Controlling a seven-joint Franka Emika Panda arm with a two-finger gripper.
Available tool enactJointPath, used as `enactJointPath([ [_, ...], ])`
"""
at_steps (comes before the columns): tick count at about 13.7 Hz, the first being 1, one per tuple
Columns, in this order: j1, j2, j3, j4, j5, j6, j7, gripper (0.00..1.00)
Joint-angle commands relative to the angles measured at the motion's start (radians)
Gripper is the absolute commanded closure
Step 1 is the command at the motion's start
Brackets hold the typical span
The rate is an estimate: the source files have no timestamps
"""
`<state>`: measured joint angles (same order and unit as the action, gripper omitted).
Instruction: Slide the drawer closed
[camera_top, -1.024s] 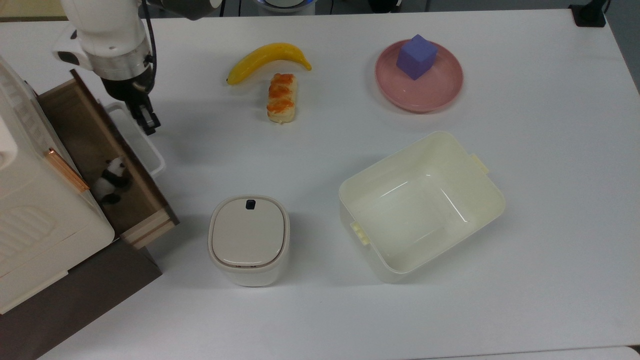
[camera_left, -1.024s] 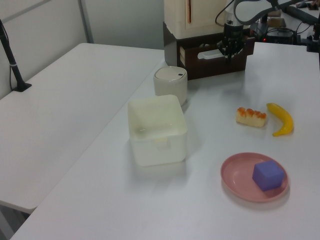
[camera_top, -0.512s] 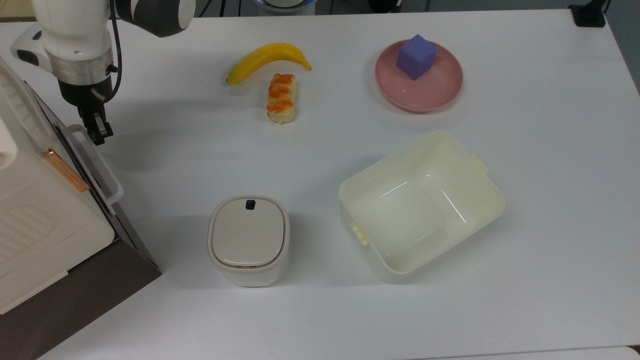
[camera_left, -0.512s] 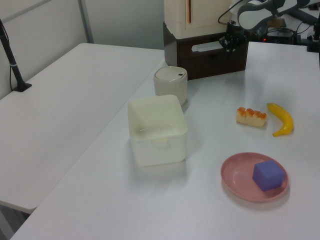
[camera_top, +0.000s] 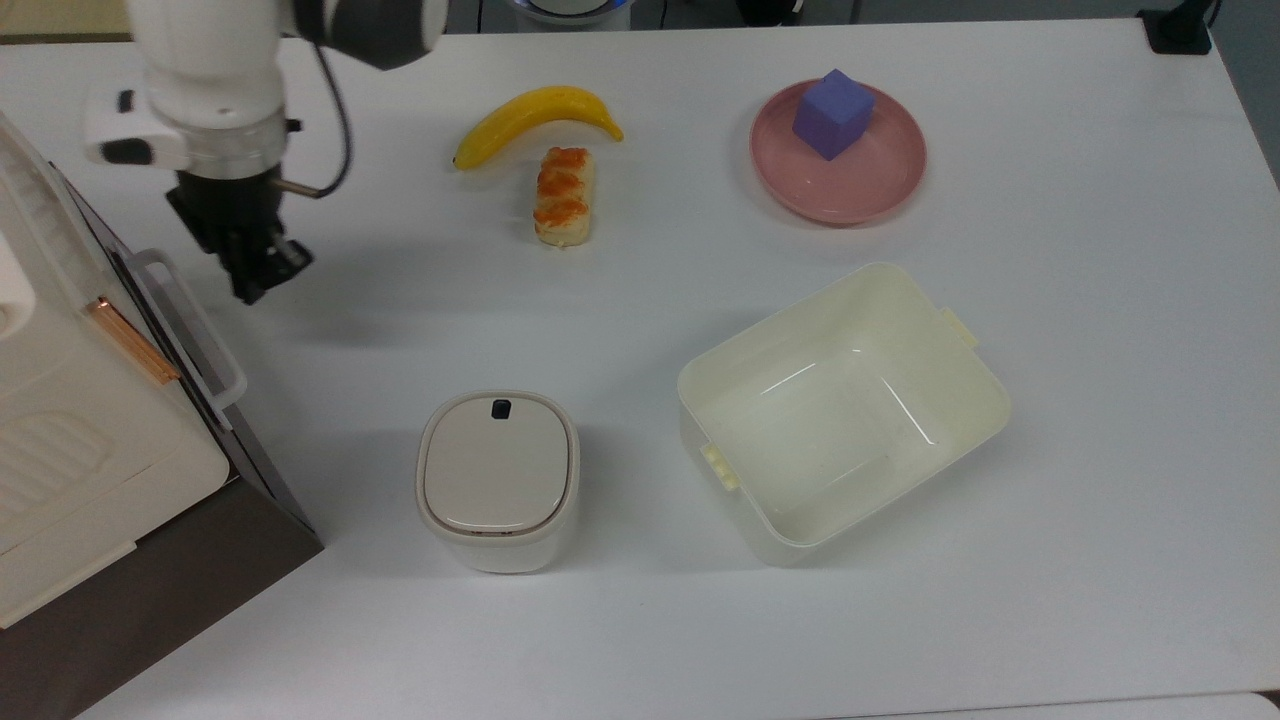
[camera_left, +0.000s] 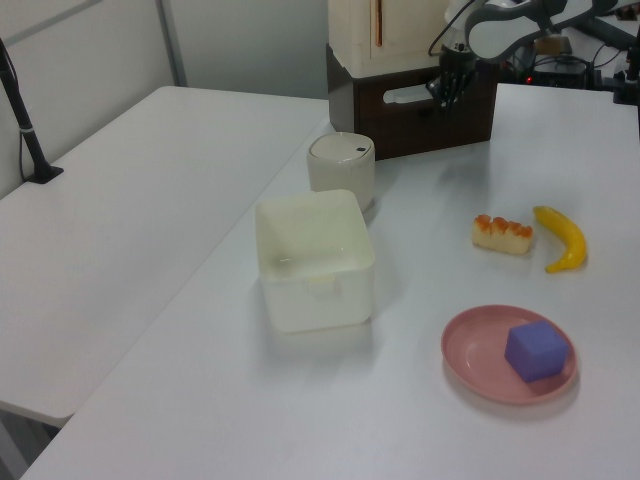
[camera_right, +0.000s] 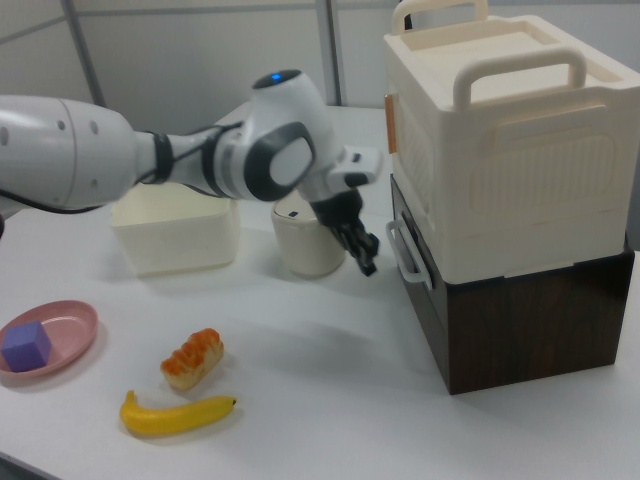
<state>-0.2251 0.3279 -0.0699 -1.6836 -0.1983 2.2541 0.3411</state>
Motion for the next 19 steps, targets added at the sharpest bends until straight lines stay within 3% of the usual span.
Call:
enactJointPath([
  [1,0.11,-0.081,0.001,-0.016,0.005,-0.172,-0.152,0.9],
  [4,0.202,-0.142,0.001,-0.016,0.025,-0.269,-0.155,0.87],
  [6,0.239,-0.199,0.001,-0.011,0.092,-0.318,-0.163,0.77],
  [8,0.248,-0.246,0.001,-0.013,0.114,-0.376,-0.177,0.7],
  [12,0.286,-0.289,-0.005,-0.007,0.114,-0.458,-0.224,0.07],
  [13,0.286,-0.291,-0.002,-0.005,0.114,-0.471,-0.224,0.0],
  [19,0.285,-0.293,-0.001,0.01,0.111,-0.53,-0.226,0.0],
])
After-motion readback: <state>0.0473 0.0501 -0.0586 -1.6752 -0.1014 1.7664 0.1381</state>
